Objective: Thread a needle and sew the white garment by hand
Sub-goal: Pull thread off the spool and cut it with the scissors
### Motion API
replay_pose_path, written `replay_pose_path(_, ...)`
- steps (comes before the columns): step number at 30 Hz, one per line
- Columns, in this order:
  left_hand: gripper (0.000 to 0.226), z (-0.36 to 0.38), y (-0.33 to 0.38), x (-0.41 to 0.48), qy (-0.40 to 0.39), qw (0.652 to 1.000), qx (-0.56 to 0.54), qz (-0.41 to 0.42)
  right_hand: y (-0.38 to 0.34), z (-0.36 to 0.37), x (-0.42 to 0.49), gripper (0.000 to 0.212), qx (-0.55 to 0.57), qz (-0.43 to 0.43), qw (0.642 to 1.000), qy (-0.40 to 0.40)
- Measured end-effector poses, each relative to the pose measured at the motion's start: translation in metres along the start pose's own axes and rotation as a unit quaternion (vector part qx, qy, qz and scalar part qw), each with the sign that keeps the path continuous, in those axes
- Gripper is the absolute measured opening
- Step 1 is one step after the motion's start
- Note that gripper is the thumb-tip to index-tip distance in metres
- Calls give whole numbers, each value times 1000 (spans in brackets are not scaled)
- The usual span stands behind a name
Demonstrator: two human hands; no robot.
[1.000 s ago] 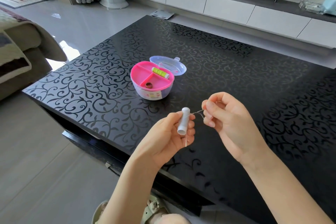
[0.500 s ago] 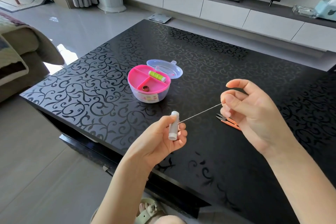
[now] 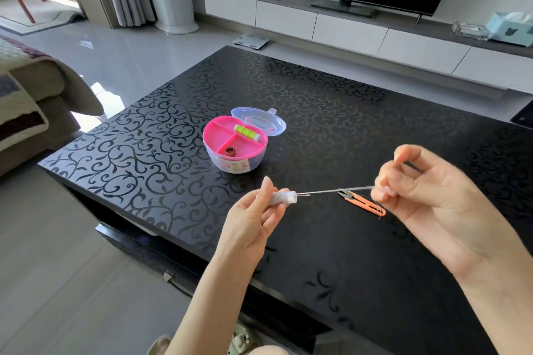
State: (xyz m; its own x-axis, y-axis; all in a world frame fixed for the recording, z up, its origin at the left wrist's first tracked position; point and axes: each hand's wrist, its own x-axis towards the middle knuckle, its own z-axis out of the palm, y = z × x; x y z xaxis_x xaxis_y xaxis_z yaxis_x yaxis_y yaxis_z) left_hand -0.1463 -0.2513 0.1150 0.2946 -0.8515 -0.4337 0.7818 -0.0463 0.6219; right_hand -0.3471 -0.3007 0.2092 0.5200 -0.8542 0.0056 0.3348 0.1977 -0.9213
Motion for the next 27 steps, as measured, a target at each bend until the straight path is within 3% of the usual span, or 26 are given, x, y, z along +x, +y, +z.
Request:
replay_pose_path(7,18,5,-14,1,48,995,29,88,54,8,-46,54,70,129,989,33)
replay_pose_path(10,19,3,-12,2,45,975,155,152,48,-1,-39,51,123,109,984,62)
replay_pose_path(12,12,-2,-8,-2,15,944,274,184,36,-6,-31,48,165,84,979,88)
replay_pose_path(16,20,-11,6,-17,-100,885,434,137,9,-9,-2,28,134,32,982,129)
replay_pose_path(17,24,-12,9,-22,-128,889,425,112,4,-11,7,29,112,25,982,153)
replay_pose_path(19,27,-10,14,-29,-152,933,321,59,2,-18,21,30,112,28,974,197)
replay_pose_path(22,22,-1,18,-35,-105,985,137,2,15,-28,23,30,179,74,958,211)
replay_pose_path(25,16,7,19,-39,-57,996,-7,-72,31,-32,6,32,206,105,950,211)
replay_pose_path(27,14,8,16,-40,-39,996,7,-74,35,-34,-8,29,222,98,947,213)
